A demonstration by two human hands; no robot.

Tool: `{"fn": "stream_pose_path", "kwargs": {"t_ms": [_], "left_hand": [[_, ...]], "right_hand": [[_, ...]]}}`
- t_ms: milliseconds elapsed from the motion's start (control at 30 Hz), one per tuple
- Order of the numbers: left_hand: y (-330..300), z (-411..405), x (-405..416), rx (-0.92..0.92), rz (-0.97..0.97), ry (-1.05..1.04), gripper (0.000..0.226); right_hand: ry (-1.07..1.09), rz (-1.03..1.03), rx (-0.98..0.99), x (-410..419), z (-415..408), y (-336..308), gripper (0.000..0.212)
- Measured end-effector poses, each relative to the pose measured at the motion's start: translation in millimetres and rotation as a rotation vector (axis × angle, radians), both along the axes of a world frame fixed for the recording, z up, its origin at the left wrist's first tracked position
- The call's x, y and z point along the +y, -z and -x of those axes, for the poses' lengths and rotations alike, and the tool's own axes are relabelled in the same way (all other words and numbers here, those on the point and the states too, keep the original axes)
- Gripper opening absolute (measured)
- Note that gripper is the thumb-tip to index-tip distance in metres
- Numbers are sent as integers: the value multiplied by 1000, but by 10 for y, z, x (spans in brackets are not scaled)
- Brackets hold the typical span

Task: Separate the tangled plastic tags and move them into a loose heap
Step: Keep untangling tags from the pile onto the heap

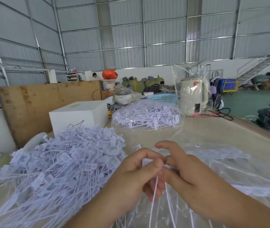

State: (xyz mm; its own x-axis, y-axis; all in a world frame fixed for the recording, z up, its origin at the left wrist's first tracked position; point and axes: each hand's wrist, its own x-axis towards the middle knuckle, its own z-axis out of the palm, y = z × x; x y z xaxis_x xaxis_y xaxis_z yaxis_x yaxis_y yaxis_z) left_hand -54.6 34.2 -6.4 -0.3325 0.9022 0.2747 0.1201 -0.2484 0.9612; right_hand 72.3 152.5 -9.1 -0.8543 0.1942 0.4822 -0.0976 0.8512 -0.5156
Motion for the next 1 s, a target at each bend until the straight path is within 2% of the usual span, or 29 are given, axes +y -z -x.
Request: {"fn": "stream_pose_path", "kwargs": {"t_ms": [133,267,433,500,667,767,900,933,1000], "left_hand": [[-11,20,3,-45,-21,-18,12],[8,58,22,-85,-91,-158,19],[26,50,14,42,-39,-192,24],[24,23,36,11,-81,-238,21],[-26,-81,101,-265,-227,-360,13],[-49,-155,106,-305,-230,-407,13],[-70,-24,44,-424,-209,-475,18],[-93,45,8,-437,-203,-483,15],[-109,164,-38,-351,-167,-491,15]], "right_hand": [[-69,79,-68,5,-55,-59,22],[63,-4,-137,105,-96,-159,38],[82,14,-227,121,-143,-258,37],[124,11,-192,56,-134,-271,34],[315,-10,-33,-193,-66,-269,34],[407,-114,40,-287,-30,-205,41],[446,-274,260,-237,-25,-183,33],[456,-236,288,-196,-48,-209,38],[369,-111,209,-132,-84,-237,42]]}}
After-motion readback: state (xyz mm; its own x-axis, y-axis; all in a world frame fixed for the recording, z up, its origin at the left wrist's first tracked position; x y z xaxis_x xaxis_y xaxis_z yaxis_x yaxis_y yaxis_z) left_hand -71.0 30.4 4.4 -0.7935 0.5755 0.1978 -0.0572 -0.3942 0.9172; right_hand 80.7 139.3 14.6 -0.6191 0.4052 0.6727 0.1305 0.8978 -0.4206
